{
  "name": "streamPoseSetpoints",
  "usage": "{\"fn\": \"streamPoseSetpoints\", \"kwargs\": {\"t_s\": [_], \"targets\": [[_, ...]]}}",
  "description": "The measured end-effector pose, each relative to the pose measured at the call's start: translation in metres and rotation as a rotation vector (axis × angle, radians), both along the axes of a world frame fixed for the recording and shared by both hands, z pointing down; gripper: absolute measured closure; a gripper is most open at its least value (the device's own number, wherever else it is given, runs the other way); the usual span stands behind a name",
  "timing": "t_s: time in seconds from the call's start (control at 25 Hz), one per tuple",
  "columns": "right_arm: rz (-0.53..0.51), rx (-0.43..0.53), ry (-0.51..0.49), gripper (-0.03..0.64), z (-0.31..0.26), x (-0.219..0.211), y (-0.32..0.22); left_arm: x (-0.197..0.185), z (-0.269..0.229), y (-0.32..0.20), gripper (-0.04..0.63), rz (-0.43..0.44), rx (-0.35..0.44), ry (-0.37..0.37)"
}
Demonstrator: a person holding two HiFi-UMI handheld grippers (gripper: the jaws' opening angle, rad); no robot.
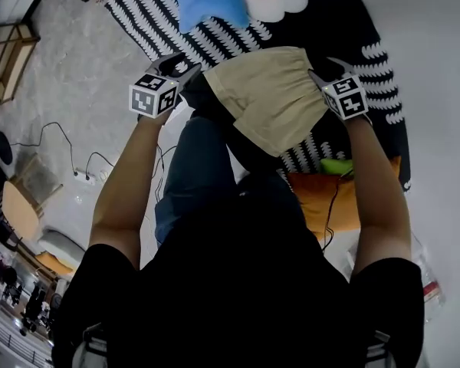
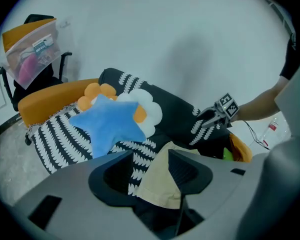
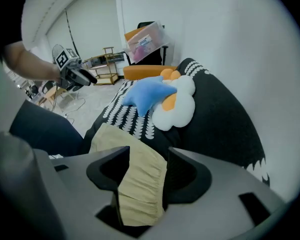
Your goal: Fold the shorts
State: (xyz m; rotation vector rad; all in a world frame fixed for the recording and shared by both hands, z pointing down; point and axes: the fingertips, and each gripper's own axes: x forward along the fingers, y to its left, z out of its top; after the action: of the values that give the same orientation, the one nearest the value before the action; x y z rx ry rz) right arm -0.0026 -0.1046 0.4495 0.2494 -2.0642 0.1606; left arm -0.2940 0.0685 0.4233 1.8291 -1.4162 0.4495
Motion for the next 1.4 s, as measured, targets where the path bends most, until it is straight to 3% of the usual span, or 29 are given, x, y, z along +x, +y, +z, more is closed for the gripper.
{"fn": "streamPoseSetpoints", "kwargs": {"t_s": [0.56,0.76,0.96,1.24,1.4], "targets": [[-0.147,0.021,0.107,0.399,0.087,-0.017,-0.036,0.007,0.088,0.006,0.360,0.054,-0.096,-0.045],[-0.330,0.105,0.231,0.397,0.107,-0.013,-0.057,0.025,0.116,0.002,0.360,0.084,-0.123,-0.052],[-0.467,0.069,0.313,0.397,0.158,-0.016,-0.052,0.028,0.159,0.008,0.359,0.107,-0.159,-0.056],[-0.509,0.057,0.389,0.441,0.207,0.009,-0.042,0.049,0.191,0.024,0.359,0.190,-0.188,-0.090],[-0.543,0.055,0.399,0.465,0.224,-0.004,-0.044,0.041,0.213,0.025,0.362,0.213,-0.208,-0.086]]}}
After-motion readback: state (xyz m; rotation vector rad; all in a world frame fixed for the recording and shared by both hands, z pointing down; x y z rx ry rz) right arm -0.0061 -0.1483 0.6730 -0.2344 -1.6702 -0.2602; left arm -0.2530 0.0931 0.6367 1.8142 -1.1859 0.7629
